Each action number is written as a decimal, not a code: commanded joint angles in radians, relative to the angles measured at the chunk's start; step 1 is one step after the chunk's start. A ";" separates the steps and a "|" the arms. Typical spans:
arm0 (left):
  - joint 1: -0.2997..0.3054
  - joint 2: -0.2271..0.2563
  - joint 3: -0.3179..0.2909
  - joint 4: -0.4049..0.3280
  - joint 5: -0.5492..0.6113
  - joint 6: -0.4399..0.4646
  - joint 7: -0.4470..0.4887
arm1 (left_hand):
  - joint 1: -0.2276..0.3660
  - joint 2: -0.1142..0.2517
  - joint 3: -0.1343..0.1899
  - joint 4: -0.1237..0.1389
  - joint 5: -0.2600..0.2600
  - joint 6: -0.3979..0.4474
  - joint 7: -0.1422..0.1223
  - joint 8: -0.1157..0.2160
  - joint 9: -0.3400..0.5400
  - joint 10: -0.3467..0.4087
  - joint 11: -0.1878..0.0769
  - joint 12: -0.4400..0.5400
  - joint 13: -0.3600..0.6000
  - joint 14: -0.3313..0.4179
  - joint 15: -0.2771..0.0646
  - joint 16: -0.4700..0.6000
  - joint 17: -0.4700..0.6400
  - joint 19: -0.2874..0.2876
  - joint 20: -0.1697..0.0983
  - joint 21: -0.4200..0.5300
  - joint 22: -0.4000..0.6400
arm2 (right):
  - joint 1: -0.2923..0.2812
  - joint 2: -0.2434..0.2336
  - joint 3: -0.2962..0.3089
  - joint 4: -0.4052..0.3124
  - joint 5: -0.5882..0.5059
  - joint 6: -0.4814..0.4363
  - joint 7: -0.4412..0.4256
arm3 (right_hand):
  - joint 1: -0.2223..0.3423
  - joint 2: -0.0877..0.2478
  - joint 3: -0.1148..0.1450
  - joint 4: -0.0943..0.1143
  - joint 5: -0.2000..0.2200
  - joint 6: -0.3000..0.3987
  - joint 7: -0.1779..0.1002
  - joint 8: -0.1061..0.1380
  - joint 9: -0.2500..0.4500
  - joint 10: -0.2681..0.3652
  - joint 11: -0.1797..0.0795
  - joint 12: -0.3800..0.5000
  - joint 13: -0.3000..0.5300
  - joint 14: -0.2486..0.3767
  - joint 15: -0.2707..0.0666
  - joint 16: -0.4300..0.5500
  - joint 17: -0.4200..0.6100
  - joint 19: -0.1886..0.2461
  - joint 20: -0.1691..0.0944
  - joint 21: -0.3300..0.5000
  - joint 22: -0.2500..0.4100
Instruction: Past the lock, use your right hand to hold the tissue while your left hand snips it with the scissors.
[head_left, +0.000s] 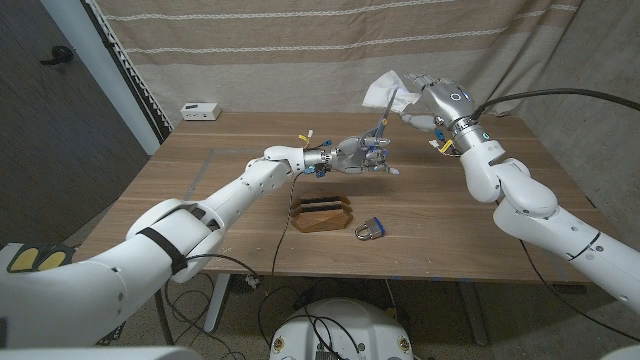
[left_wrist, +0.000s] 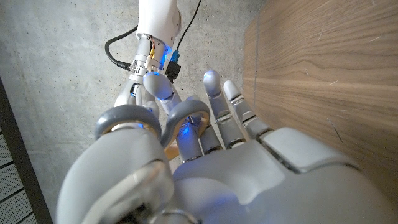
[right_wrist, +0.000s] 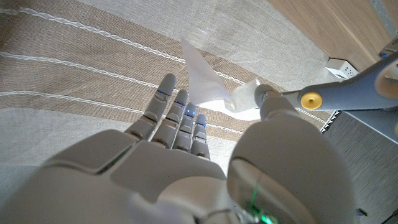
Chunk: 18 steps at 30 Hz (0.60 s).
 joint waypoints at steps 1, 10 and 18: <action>-0.018 -0.045 -0.014 0.080 -0.003 -0.019 -0.059 | -0.008 0.000 0.075 0.059 -0.001 -0.089 -0.006 0.003 -0.002 0.067 -0.057 0.005 0.002 0.004 -0.150 0.003 0.004 -0.004 0.002 0.007 -0.001 | 0.026 0.032 -0.030 0.006 -0.028 -0.053 0.011 | -0.003 0.025 -0.030 -0.003 0.017 0.082 -0.056 0.028 -0.019 0.088 -0.029 -0.007 -0.045 0.084 -0.110 0.045 -0.008 0.052 -0.023 0.002 0.005; -0.028 -0.063 -0.019 0.113 0.006 -0.025 -0.079 | -0.016 -0.003 0.087 0.059 -0.001 -0.087 -0.008 0.006 -0.003 0.068 -0.058 0.005 0.002 0.005 -0.150 0.008 0.007 -0.005 0.001 0.011 -0.005 | 0.020 0.037 -0.013 0.040 0.029 0.039 -0.087 | 0.076 0.178 -0.095 -0.045 0.018 0.301 -0.161 0.077 -0.068 0.391 -0.132 0.037 -0.161 0.293 -0.185 0.166 -0.017 0.149 -0.069 0.032 0.013; -0.035 -0.075 -0.023 0.133 0.014 -0.030 -0.085 | -0.018 -0.007 0.093 0.057 -0.001 -0.083 -0.007 0.006 -0.009 0.071 -0.059 0.006 0.003 0.004 -0.150 0.012 0.009 -0.006 0.001 0.014 -0.007 | 0.000 0.016 0.014 0.065 0.084 0.167 -0.172 | 0.242 0.275 -0.090 -0.094 -0.014 0.533 -0.185 0.122 -0.092 0.690 -0.211 0.086 -0.217 0.467 -0.199 0.210 -0.060 0.116 -0.090 0.070 0.029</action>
